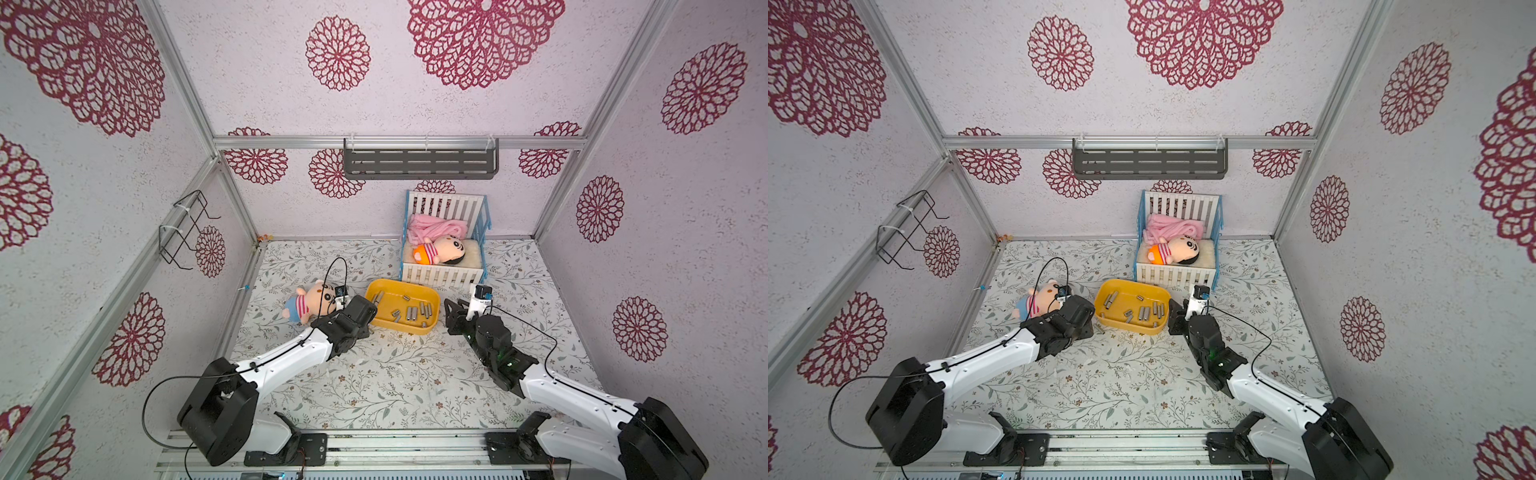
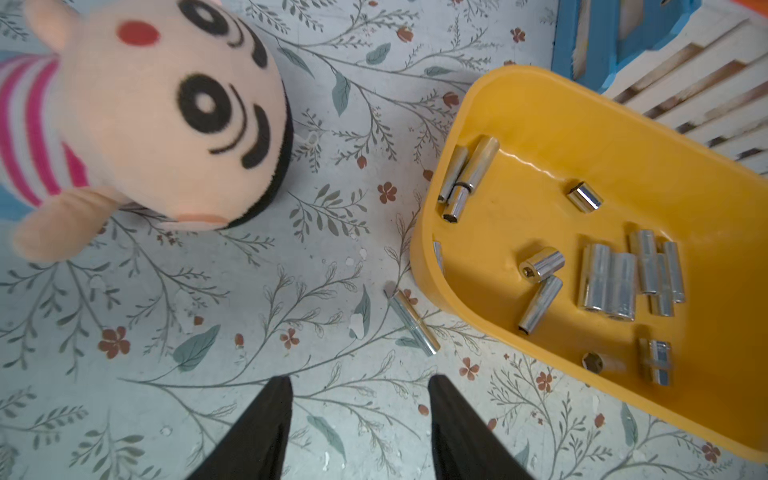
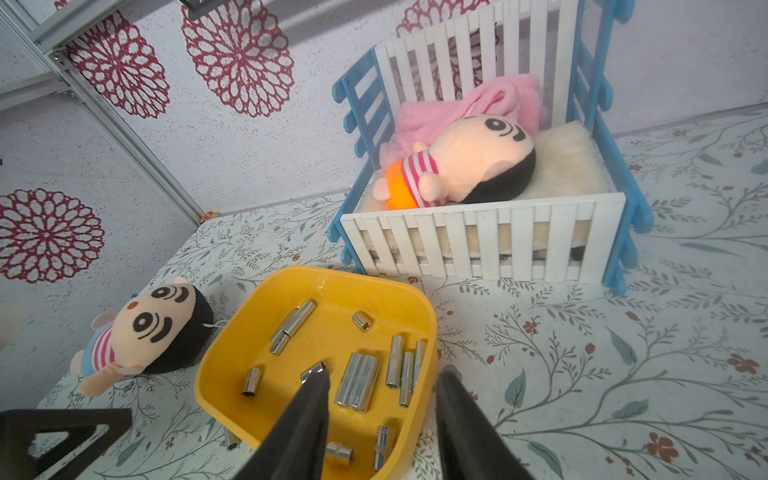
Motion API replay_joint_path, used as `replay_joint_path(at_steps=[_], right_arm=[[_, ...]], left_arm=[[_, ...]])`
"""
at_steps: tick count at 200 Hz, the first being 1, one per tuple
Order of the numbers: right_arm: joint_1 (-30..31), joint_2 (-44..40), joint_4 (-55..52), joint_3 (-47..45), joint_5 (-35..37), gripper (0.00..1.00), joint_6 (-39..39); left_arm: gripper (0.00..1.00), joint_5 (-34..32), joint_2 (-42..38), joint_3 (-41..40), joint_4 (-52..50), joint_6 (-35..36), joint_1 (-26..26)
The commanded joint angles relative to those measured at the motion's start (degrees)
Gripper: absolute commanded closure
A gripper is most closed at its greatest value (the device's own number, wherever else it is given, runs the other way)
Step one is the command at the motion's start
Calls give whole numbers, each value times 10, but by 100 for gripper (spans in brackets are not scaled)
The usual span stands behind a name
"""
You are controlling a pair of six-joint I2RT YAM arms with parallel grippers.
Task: Put the screws on the desktop into the storage box
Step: Pick up the screw from the center of the board.
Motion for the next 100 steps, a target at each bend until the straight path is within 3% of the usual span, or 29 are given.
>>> replay_joint_path(at_steps=[1, 52, 100], right_arm=[[-2, 0, 15, 15, 11, 53, 5], [-2, 0, 17, 17, 6, 53, 6], [-2, -2, 18, 16, 3, 53, 5]], left_arm=[[46, 32, 54, 20, 43, -29, 3], [53, 38, 160, 81, 67, -53, 3], [53, 18, 196, 94, 76, -56, 3]])
